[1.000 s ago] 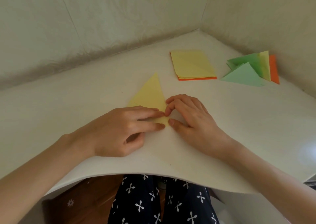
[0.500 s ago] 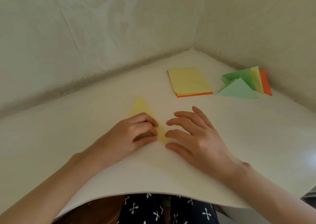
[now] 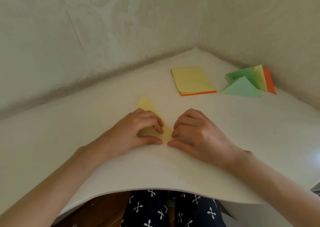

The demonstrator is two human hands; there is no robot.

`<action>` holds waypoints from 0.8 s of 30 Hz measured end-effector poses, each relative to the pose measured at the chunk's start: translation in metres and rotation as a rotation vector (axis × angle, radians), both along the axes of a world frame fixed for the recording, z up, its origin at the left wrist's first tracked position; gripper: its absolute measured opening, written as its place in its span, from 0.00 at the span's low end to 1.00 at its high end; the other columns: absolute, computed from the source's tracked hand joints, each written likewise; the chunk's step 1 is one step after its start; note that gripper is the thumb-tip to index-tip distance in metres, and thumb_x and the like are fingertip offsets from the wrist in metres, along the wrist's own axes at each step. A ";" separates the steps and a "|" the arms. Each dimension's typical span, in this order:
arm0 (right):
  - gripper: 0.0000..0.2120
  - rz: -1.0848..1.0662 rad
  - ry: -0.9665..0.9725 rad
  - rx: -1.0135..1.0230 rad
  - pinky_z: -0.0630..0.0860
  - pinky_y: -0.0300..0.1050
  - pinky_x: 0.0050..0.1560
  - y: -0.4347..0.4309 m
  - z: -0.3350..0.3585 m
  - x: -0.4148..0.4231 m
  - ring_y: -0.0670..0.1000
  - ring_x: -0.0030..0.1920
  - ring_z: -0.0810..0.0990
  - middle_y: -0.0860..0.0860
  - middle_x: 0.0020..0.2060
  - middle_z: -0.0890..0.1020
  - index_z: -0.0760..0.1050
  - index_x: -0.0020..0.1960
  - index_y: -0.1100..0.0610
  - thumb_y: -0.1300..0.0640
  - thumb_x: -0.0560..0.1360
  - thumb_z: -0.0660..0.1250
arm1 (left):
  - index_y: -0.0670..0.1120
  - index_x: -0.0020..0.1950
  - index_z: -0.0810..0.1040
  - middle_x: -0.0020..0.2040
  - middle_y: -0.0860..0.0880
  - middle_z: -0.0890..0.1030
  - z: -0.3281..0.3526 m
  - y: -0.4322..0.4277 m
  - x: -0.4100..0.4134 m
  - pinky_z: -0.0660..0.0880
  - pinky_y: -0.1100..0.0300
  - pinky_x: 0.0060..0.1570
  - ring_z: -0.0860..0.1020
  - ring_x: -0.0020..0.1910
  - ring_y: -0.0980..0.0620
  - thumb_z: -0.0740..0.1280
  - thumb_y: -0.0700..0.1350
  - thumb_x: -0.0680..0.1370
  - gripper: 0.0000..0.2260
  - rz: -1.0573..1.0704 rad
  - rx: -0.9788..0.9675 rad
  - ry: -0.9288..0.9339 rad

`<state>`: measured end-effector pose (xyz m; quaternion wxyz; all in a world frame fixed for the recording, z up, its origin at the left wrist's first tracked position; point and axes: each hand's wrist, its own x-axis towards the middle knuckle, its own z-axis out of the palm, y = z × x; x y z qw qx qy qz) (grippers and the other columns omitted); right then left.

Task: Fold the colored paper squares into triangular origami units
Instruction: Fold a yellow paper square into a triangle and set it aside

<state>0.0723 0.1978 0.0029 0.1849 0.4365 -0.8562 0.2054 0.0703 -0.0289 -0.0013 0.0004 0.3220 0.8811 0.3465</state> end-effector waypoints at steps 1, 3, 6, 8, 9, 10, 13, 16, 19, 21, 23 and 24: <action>0.12 0.001 -0.024 -0.016 0.74 0.48 0.47 0.001 0.000 0.000 0.55 0.42 0.76 0.50 0.39 0.79 0.79 0.40 0.58 0.49 0.73 0.68 | 0.57 0.52 0.75 0.56 0.63 0.74 0.000 0.000 0.000 0.65 0.65 0.58 0.69 0.56 0.64 0.64 0.65 0.70 0.17 -0.001 0.003 0.009; 0.13 -0.006 -0.064 -0.038 0.74 0.49 0.46 0.001 -0.002 0.001 0.54 0.43 0.75 0.50 0.40 0.79 0.79 0.41 0.58 0.48 0.73 0.68 | 0.57 0.51 0.75 0.53 0.63 0.76 -0.001 0.000 -0.001 0.66 0.64 0.57 0.70 0.55 0.64 0.62 0.65 0.71 0.16 -0.004 0.006 0.027; 0.12 -0.018 -0.101 -0.049 0.75 0.49 0.45 -0.002 -0.003 0.001 0.53 0.43 0.74 0.49 0.40 0.79 0.79 0.41 0.57 0.48 0.72 0.67 | 0.55 0.49 0.75 0.54 0.60 0.75 -0.001 0.003 -0.002 0.67 0.65 0.55 0.71 0.53 0.63 0.63 0.61 0.72 0.12 -0.007 0.014 0.044; 0.12 -0.020 -0.113 -0.051 0.75 0.49 0.44 -0.004 -0.004 0.001 0.53 0.42 0.74 0.49 0.40 0.79 0.79 0.41 0.57 0.48 0.73 0.67 | 0.54 0.47 0.75 0.54 0.59 0.75 0.000 0.004 -0.002 0.67 0.66 0.55 0.71 0.51 0.62 0.64 0.59 0.73 0.10 -0.007 0.028 0.051; 0.12 -0.023 -0.120 -0.051 0.75 0.49 0.44 -0.005 -0.004 0.001 0.53 0.42 0.74 0.49 0.39 0.79 0.79 0.41 0.57 0.48 0.73 0.66 | 0.54 0.47 0.76 0.53 0.59 0.76 -0.001 0.005 -0.001 0.67 0.67 0.54 0.71 0.51 0.62 0.64 0.58 0.73 0.10 -0.005 0.035 0.051; 0.12 -0.035 -0.138 -0.054 0.74 0.48 0.44 -0.006 -0.004 0.001 0.53 0.42 0.74 0.49 0.39 0.79 0.79 0.41 0.57 0.48 0.73 0.66 | 0.54 0.46 0.76 0.50 0.60 0.77 -0.001 0.005 -0.002 0.68 0.67 0.54 0.72 0.51 0.62 0.64 0.58 0.73 0.09 -0.001 0.042 0.052; 0.15 -0.150 -0.253 -0.103 0.70 0.43 0.47 -0.005 0.000 0.002 0.51 0.44 0.72 0.48 0.41 0.78 0.79 0.44 0.56 0.44 0.72 0.64 | 0.54 0.44 0.79 0.49 0.61 0.79 0.002 0.005 0.000 0.69 0.70 0.53 0.75 0.51 0.63 0.68 0.53 0.73 0.05 0.060 0.132 -0.014; 0.15 -0.256 -0.334 -0.092 0.67 0.43 0.50 -0.005 0.001 0.001 0.51 0.48 0.70 0.49 0.46 0.76 0.78 0.49 0.54 0.45 0.71 0.66 | 0.55 0.47 0.80 0.50 0.58 0.80 0.008 0.001 -0.001 0.69 0.69 0.54 0.76 0.52 0.64 0.69 0.46 0.73 0.05 0.308 0.352 0.029; 0.11 -0.275 -0.389 -0.085 0.66 0.44 0.53 -0.007 0.003 0.001 0.50 0.50 0.67 0.49 0.49 0.74 0.78 0.51 0.52 0.48 0.73 0.70 | 0.52 0.63 0.74 0.59 0.56 0.77 0.010 -0.013 -0.009 0.66 0.66 0.60 0.73 0.60 0.61 0.71 0.53 0.73 0.20 0.660 0.387 -0.034; 0.11 -0.287 -0.431 -0.084 0.65 0.43 0.56 -0.007 0.005 0.002 0.48 0.52 0.66 0.48 0.50 0.73 0.77 0.53 0.51 0.49 0.72 0.70 | 0.51 0.68 0.70 0.60 0.55 0.77 0.010 -0.017 -0.012 0.65 0.64 0.62 0.72 0.62 0.59 0.67 0.63 0.70 0.30 0.673 0.382 -0.203; 0.12 -0.289 -0.445 -0.076 0.64 0.42 0.57 -0.007 0.005 0.001 0.47 0.52 0.65 0.47 0.50 0.73 0.77 0.55 0.50 0.49 0.73 0.70 | 0.51 0.67 0.70 0.57 0.57 0.78 0.009 -0.013 -0.012 0.67 0.64 0.63 0.74 0.61 0.59 0.68 0.64 0.70 0.30 0.598 0.398 -0.266; 0.13 -0.292 -0.448 -0.067 0.64 0.41 0.57 -0.008 0.006 0.001 0.46 0.53 0.65 0.46 0.51 0.72 0.77 0.56 0.49 0.48 0.73 0.70 | 0.51 0.66 0.70 0.55 0.58 0.78 0.008 -0.010 -0.012 0.67 0.66 0.61 0.74 0.60 0.60 0.69 0.61 0.71 0.27 0.571 0.404 -0.275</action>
